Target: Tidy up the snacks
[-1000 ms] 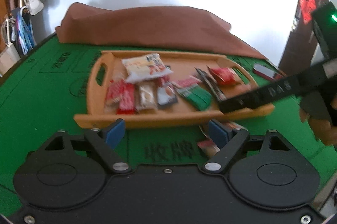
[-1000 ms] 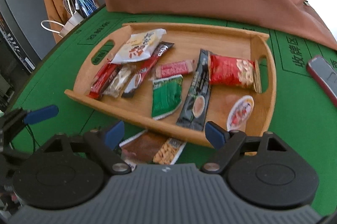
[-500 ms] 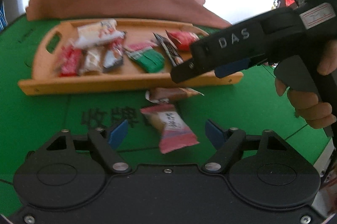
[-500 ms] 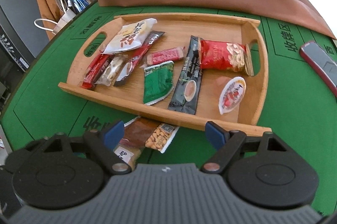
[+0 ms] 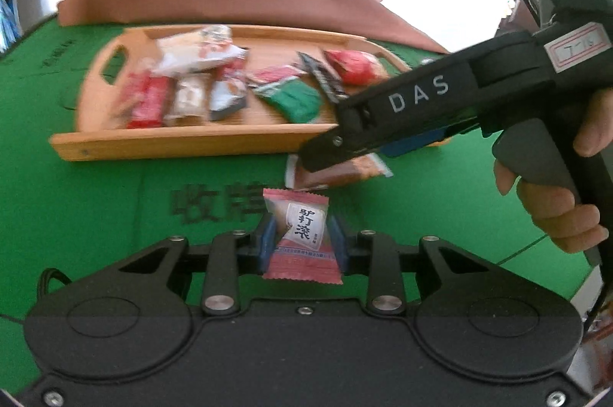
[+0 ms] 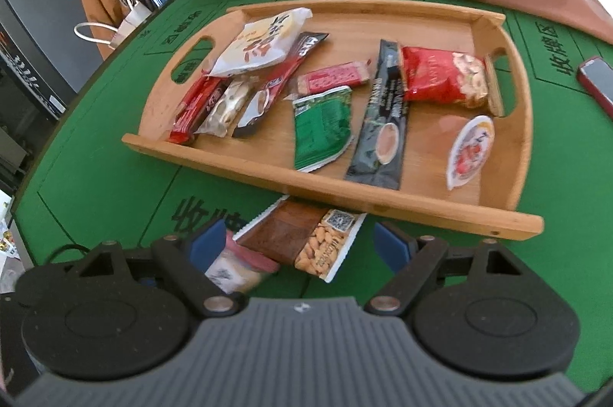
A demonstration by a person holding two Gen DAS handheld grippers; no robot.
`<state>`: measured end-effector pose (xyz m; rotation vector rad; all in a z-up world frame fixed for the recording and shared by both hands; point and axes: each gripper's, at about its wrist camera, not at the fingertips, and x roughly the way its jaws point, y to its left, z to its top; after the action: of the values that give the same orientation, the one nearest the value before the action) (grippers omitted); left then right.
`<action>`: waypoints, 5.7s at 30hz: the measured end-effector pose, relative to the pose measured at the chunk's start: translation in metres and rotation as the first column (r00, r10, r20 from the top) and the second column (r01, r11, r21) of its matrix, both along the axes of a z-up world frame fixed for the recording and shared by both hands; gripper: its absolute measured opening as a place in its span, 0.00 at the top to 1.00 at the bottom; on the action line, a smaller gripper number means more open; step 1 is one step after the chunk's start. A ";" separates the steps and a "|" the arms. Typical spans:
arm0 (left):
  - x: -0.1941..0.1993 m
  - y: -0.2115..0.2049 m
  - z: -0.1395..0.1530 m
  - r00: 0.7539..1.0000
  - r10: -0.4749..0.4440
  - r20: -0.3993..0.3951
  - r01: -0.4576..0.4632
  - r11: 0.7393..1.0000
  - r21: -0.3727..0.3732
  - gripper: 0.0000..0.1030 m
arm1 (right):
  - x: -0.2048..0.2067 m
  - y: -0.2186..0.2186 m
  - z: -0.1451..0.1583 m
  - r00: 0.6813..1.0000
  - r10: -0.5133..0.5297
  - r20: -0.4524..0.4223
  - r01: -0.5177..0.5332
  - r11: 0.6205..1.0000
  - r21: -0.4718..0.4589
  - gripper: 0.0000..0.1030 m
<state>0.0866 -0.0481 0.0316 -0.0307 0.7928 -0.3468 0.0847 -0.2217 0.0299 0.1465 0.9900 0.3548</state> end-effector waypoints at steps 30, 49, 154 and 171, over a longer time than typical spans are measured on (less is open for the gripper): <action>0.003 0.067 0.020 0.986 0.150 0.072 -0.149 0.989 -0.016 0.71 | -0.028 0.027 -0.006 0.984 0.063 0.164 -0.036 0.986 -0.163 0.24; 0.014 0.062 0.017 0.988 0.148 0.049 -0.147 0.989 -0.032 0.71 | -0.054 0.025 -0.019 0.964 0.122 0.236 -0.069 0.973 -0.222 0.61; 0.118 0.029 0.030 0.981 0.179 0.069 -0.176 0.984 -0.041 0.71 | 0.021 -0.022 0.026 0.944 -0.118 0.308 0.157 0.982 -0.104 0.53; 0.132 0.023 0.008 0.980 0.184 0.070 -0.183 0.983 -0.015 0.71 | 0.044 -0.006 -0.010 0.959 -0.125 0.255 0.165 0.976 -0.140 0.52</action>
<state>0.2187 -0.0255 0.0394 -0.0981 0.7115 -0.1752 0.1287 -0.2278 0.0198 0.0281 0.7537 0.1524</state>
